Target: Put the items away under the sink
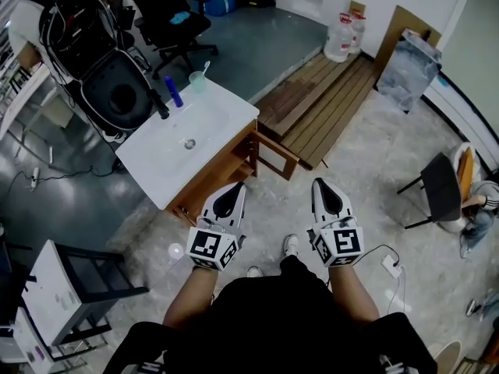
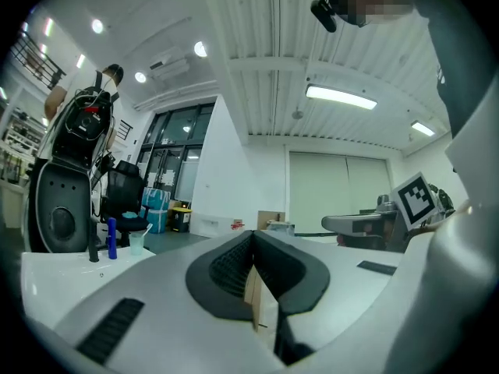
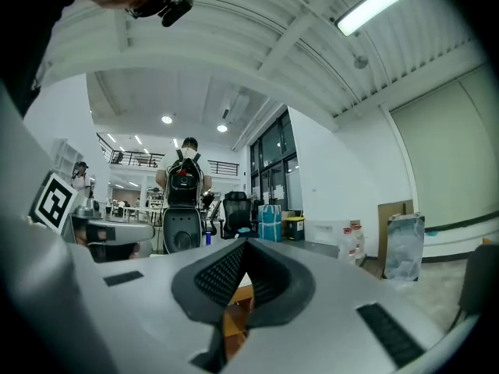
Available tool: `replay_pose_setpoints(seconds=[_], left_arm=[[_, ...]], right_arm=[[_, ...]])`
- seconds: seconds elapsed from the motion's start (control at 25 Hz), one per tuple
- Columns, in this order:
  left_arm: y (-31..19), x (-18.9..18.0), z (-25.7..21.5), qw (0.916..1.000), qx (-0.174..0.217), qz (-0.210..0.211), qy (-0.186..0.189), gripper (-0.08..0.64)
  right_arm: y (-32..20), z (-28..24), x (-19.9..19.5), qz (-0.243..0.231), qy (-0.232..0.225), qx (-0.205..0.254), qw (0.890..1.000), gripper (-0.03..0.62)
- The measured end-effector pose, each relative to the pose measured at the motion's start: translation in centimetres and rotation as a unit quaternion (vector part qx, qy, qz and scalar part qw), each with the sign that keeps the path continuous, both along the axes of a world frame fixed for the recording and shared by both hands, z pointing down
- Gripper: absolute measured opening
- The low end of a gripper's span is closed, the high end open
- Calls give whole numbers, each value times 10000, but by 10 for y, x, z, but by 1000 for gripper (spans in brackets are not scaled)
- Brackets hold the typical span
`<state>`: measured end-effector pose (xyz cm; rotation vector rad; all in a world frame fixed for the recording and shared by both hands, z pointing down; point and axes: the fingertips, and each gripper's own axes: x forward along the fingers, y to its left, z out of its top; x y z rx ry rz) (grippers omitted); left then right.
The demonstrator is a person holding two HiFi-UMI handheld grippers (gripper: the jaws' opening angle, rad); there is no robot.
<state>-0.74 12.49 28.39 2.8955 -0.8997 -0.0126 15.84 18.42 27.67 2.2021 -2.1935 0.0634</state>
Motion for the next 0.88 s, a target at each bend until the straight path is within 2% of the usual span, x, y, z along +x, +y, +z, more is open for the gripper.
replay_pose_setpoints(seconds=[0.12, 0.24, 0.48, 0.72, 0.88], left_arm=[[-15, 7, -1, 9999, 22, -116, -76, 21], [-44, 10, 10, 9986, -68, -450, -260, 21], [-106, 16, 23, 9935, -143, -1022, -482, 21], [-164, 23, 33, 9807, -339, -1808, -656, 21], [-192, 30, 43, 9743, -451, -2091, -705, 21]], right_arm=[[-18, -2, 9, -31, 38, 96, 9999, 12], [-45, 3, 16, -72, 106, 146, 9998, 12], [-120, 18, 23, -654, 47, 81, 9978, 12], [-200, 28, 37, -1337, -67, -59, 9910, 12], [-245, 39, 49, -1589, -368, -220, 9864, 12]])
